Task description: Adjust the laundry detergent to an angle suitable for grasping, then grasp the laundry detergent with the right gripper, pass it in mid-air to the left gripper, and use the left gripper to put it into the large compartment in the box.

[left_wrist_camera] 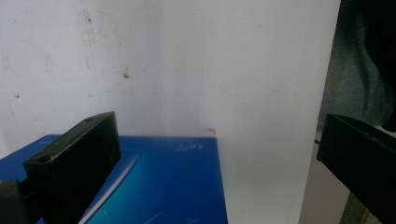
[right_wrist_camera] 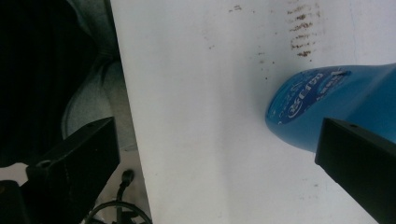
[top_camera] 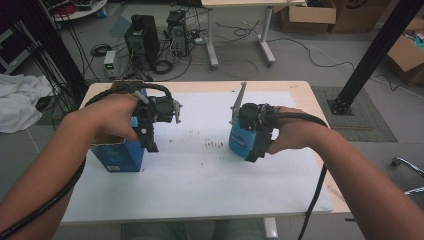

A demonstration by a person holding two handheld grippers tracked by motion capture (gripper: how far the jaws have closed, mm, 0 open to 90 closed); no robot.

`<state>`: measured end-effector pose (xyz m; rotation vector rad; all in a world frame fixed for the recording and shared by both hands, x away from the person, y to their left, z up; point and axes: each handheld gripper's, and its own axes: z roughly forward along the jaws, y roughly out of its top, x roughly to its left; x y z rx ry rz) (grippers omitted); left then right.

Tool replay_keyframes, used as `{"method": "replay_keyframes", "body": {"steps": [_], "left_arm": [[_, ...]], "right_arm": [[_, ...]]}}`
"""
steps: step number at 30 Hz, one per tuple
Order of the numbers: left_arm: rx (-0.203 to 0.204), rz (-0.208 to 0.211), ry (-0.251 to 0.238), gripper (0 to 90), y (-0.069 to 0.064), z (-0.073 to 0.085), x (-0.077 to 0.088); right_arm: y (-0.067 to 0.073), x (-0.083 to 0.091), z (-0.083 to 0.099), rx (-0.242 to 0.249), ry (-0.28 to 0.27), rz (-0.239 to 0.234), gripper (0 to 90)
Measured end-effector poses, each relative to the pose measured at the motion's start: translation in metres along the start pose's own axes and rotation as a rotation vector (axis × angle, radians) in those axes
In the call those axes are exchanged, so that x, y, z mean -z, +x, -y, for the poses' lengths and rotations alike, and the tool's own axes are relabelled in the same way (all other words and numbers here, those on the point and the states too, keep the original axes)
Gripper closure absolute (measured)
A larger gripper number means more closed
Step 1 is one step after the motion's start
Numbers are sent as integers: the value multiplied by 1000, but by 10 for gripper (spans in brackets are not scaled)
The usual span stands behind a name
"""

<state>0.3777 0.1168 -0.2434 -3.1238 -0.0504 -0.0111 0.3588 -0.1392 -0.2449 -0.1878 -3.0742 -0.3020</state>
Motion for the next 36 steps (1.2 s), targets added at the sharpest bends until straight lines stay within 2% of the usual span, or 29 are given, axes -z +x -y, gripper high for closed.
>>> {"method": "replay_keyframes", "body": {"steps": [4, 27, 36], "left_arm": [[1, 3, -6, 1, 0, -1, -2], [17, -7, -10, 1, -7, 8, 0], [17, -8, -12, 1, -4, 7, 2]], "right_arm": [[1, 5, 1, -5, -12, 2, 0], [6, 5, 1, 6, -14, 10, 0], [3, 4, 4, 2, -32, 14, 0]]}}
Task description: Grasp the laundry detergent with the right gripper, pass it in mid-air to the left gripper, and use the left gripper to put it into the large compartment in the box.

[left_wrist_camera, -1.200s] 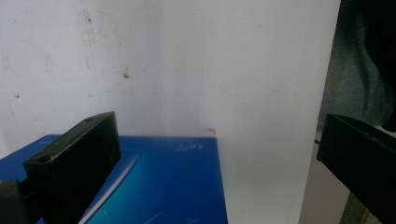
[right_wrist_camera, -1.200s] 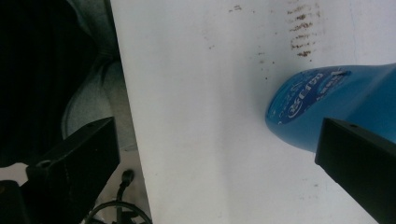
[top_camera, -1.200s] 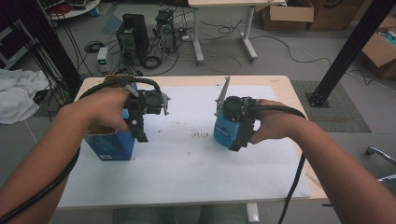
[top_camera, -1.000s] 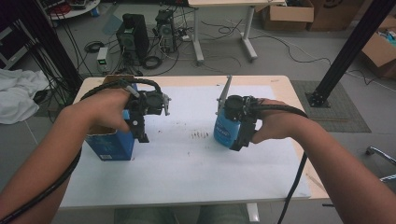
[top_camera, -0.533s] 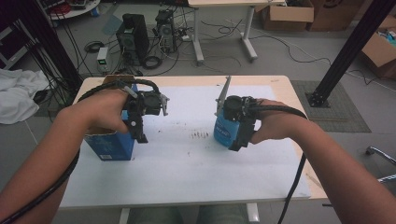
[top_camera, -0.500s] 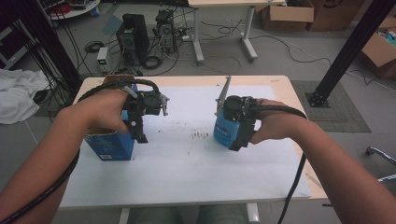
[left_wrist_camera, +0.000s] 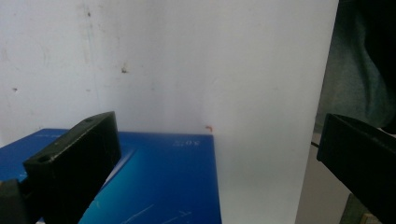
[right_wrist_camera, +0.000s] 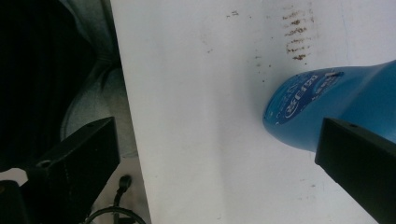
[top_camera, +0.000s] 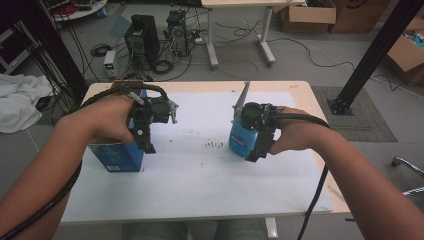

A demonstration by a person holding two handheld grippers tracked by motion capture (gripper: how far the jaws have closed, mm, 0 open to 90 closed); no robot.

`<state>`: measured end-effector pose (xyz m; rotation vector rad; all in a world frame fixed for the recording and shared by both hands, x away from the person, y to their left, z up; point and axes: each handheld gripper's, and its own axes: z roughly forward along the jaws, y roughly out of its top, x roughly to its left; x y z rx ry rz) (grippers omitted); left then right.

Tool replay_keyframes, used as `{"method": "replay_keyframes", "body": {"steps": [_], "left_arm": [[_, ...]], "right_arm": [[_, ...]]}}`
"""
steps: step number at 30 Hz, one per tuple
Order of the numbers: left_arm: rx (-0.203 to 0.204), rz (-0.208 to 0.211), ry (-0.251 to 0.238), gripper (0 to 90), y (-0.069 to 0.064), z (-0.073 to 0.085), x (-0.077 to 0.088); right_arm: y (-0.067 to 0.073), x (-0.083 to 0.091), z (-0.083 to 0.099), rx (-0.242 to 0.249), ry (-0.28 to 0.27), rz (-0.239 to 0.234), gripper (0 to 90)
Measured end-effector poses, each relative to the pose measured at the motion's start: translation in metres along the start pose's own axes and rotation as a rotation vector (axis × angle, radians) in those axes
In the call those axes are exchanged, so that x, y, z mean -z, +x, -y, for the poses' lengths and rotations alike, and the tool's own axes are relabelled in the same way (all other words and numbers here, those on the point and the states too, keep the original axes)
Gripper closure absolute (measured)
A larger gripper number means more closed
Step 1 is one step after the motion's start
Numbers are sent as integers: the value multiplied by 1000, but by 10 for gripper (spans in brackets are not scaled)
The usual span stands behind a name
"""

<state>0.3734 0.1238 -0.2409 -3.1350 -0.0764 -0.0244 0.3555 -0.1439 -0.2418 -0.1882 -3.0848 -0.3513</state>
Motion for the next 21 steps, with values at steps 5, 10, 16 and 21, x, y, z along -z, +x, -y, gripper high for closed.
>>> {"method": "replay_keyframes", "body": {"steps": [5, 10, 16, 21], "left_arm": [[-3, 1, 0, 1, 0, -3, -1], [-5, 5, -5, 1, -1, -4, -2], [-2, 5, 11, 1, -2, -5, -3], [-7, -4, 14, 1, -5, -6, 2]], "right_arm": [[-1, 0, 5, -4, -37, 2, 0], [0, 3, 11, -2, -188, -20, 0], [1, 9, 25, 6, -512, 0, 0], [-1, 11, 39, -63, -726, 121, 0]]}}
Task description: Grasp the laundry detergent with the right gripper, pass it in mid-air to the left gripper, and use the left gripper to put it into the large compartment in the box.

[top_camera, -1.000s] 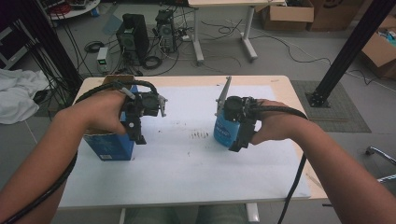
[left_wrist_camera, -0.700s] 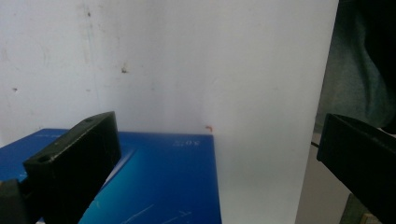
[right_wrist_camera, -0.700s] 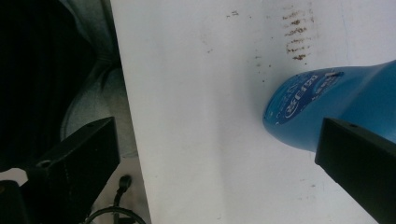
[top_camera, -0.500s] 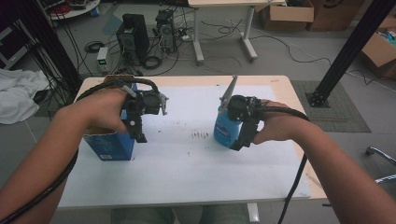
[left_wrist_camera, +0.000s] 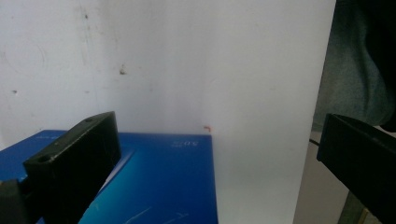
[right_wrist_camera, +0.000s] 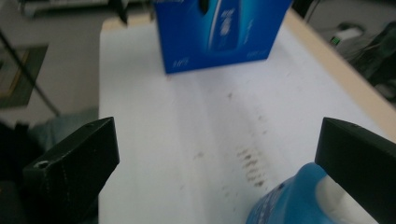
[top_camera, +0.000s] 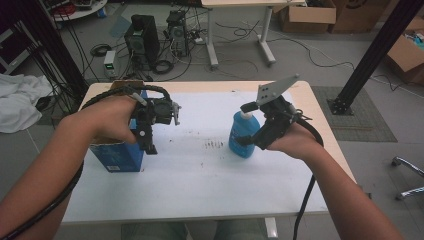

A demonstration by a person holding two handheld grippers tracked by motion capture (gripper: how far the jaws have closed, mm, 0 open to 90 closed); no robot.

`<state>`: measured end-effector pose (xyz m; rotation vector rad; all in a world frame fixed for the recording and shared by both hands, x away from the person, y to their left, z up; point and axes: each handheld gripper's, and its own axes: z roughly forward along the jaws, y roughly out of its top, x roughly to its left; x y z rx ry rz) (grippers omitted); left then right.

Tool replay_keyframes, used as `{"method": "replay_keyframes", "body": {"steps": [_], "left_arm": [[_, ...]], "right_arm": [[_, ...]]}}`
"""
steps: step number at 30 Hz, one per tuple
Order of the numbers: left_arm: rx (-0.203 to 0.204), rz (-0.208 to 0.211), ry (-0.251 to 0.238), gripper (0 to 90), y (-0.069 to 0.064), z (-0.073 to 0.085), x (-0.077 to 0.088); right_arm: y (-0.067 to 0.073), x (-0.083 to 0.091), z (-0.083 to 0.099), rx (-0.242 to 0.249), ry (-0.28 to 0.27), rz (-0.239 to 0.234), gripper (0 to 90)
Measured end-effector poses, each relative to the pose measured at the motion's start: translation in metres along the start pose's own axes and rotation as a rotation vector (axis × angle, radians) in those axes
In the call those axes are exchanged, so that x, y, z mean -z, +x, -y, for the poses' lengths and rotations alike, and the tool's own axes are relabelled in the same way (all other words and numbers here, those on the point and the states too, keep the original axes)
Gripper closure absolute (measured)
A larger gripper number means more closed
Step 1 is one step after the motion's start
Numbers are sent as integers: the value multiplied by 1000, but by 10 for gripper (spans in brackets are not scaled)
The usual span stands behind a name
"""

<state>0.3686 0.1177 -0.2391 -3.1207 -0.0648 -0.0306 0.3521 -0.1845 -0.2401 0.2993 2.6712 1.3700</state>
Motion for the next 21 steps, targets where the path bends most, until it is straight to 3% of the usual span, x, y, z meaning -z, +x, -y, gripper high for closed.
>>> {"method": "replay_keyframes", "body": {"steps": [2, 4, 6, 9, 13, 15, 21], "left_arm": [[0, 0, -3, 1, -1, -1, 2], [-1, 1, -5, 1, -2, -1, 3], [-4, -3, -7, 1, -3, -2, 3], [-9, 2, -5, 1, -5, -3, 4], [-10, -3, -4, 1, -5, -3, 3], [-9, -2, -1, 1, -4, -3, 3], [-13, -1, -7, 1, -4, -4, 3]], "right_arm": [[-3, 4, 5, -28, -77, 42, 0], [-4, 6, 8, -40, -102, 54, 0], [-11, 12, 20, -91, -176, 99, 0], [-15, 19, 36, -127, -206, 146, 0], [-17, 31, 61, -170, -225, 181, 0], [-15, 34, 67, -166, -224, 195, 0], [-2, 49, 108, -203, -210, 228, 0]]}}
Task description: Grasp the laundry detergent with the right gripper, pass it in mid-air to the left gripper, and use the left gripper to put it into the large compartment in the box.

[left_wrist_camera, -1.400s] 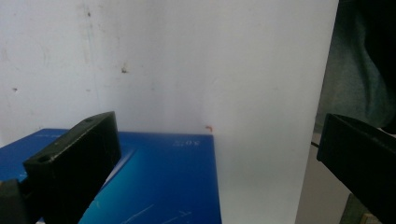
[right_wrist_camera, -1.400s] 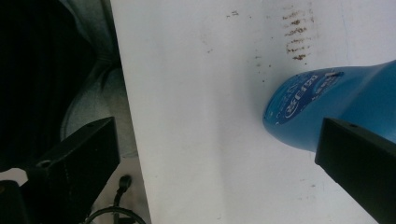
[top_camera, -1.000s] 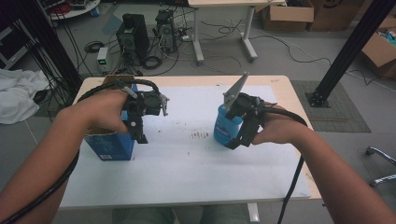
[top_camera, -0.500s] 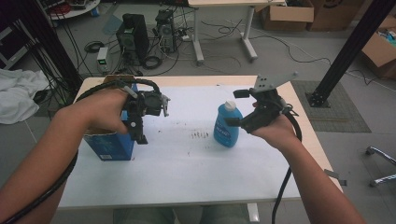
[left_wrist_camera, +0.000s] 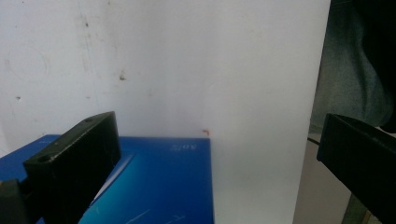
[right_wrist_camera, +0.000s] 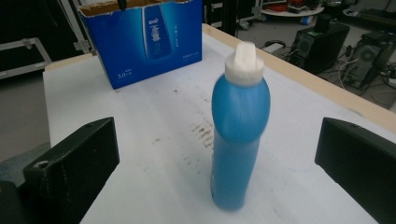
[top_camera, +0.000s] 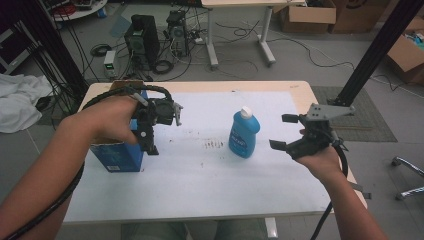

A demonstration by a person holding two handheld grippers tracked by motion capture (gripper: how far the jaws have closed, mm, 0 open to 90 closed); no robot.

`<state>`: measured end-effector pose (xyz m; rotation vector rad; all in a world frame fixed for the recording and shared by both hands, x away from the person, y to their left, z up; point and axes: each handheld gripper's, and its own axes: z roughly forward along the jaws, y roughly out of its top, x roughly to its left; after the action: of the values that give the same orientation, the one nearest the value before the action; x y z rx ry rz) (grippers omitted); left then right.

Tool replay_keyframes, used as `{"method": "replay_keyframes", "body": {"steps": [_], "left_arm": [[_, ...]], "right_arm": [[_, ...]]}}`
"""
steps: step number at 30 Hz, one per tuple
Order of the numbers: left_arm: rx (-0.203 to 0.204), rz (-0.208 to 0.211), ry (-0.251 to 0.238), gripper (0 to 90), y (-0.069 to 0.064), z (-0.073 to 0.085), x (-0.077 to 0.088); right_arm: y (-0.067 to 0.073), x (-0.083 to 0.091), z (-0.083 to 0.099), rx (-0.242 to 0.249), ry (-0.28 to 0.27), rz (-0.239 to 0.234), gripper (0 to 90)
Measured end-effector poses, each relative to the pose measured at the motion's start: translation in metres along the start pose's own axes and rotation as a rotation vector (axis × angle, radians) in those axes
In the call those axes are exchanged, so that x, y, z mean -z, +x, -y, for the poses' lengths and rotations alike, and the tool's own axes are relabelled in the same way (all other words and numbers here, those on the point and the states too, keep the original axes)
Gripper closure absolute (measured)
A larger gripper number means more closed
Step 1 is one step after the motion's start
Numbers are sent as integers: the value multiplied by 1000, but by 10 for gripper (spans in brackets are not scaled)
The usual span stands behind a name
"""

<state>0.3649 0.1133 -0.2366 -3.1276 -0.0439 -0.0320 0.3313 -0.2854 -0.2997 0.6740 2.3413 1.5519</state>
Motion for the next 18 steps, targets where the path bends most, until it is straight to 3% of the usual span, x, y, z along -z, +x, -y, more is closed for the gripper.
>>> {"method": "replay_keyframes", "body": {"steps": [7, 18], "left_arm": [[-12, 3, -2, 1, -3, -4, -1], [-19, -3, -10, 1, -5, -5, 1]], "right_arm": [[5, 1, 32, -19, 11, 30, 0], [-2, -41, 66, -64, 24, 37, 0]]}}
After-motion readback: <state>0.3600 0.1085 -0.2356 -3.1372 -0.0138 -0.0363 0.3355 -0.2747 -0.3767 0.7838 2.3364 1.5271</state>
